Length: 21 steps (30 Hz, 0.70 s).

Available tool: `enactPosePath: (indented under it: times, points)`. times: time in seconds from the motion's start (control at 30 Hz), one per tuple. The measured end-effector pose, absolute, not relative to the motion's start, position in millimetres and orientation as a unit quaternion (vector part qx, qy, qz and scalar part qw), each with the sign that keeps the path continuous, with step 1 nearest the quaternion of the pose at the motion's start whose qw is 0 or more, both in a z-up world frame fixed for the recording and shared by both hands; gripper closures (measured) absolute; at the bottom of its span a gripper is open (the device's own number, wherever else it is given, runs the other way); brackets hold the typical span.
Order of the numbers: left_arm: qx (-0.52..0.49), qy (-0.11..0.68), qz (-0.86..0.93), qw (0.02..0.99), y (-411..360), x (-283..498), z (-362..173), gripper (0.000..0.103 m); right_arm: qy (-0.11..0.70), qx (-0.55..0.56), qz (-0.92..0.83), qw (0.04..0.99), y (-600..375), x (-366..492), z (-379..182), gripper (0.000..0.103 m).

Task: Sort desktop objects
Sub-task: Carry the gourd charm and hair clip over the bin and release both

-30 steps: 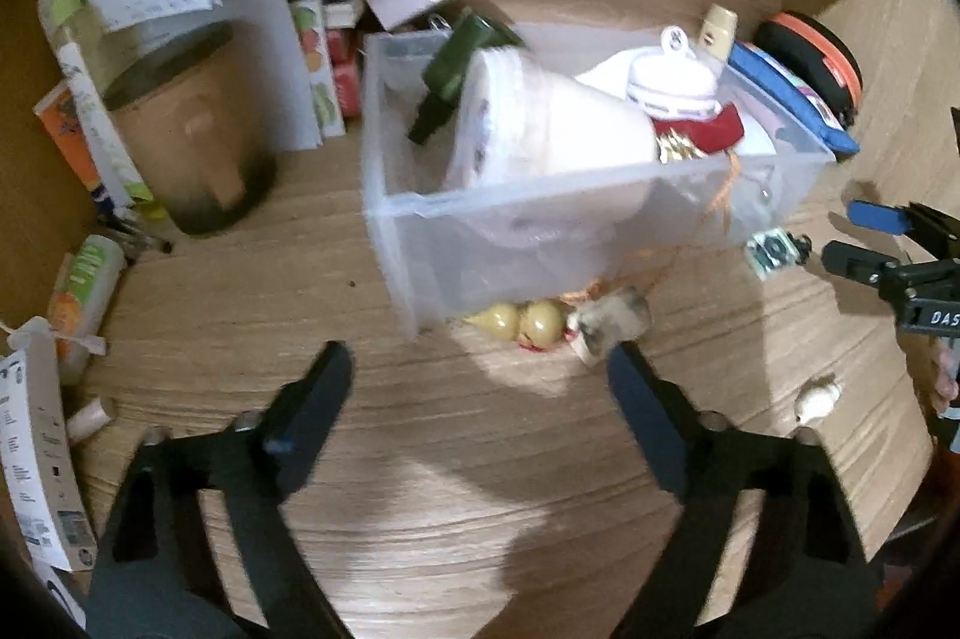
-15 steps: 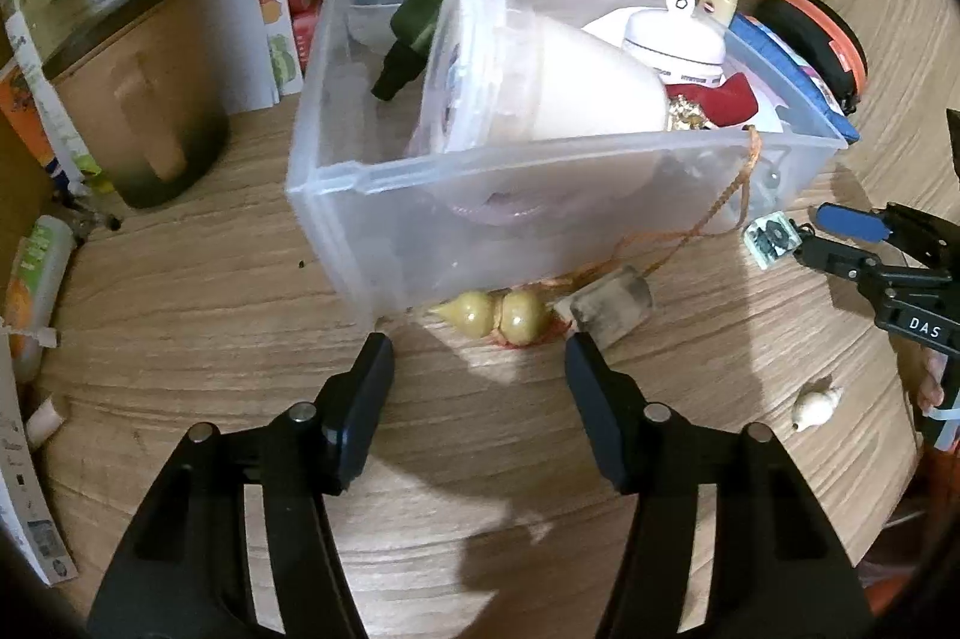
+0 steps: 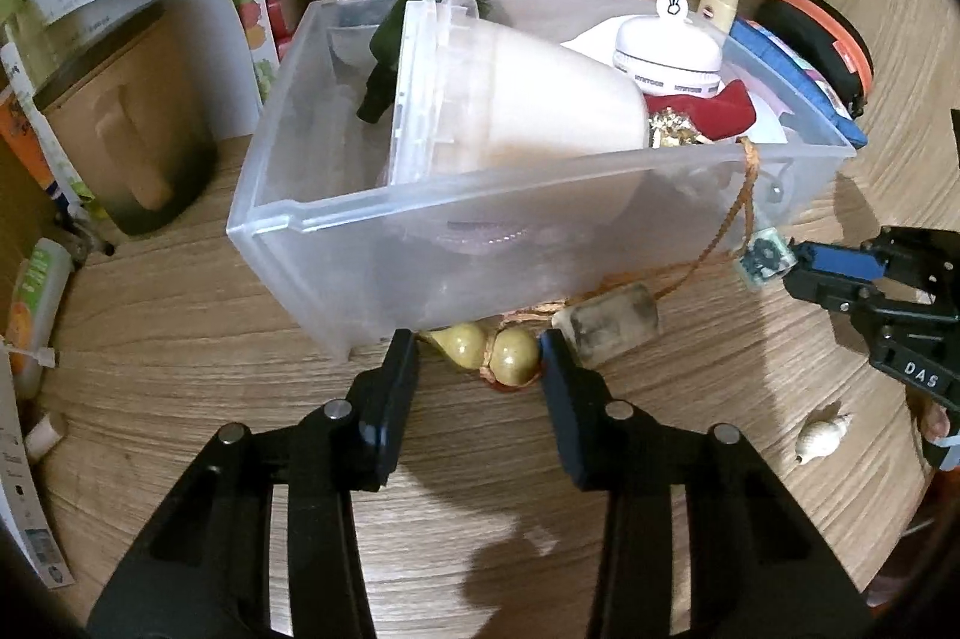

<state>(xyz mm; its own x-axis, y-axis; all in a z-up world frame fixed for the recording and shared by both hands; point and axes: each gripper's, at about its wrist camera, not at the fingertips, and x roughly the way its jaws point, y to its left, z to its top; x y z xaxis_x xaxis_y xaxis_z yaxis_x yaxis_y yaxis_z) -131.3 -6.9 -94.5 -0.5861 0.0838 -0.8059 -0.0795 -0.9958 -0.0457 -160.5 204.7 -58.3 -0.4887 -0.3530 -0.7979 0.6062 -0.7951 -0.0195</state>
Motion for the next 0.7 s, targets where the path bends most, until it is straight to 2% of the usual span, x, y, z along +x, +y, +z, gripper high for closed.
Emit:
enactPosePath:
  times: [0.1, 0.7]
  points:
    - [-0.454, -0.009, 0.89, 0.05, -9.9, -127.7, -92.3, 0.062, 0.153, 0.417, -0.849, 0.286, 203.2, -156.8, -58.2, 0.09]
    - [-0.378, -0.047, 0.923, 0.055, -28.3, -92.4, -41.5, 0.062, 0.084, 0.355, -0.88, 0.303, 223.5, -137.5, -3.0, 0.09]
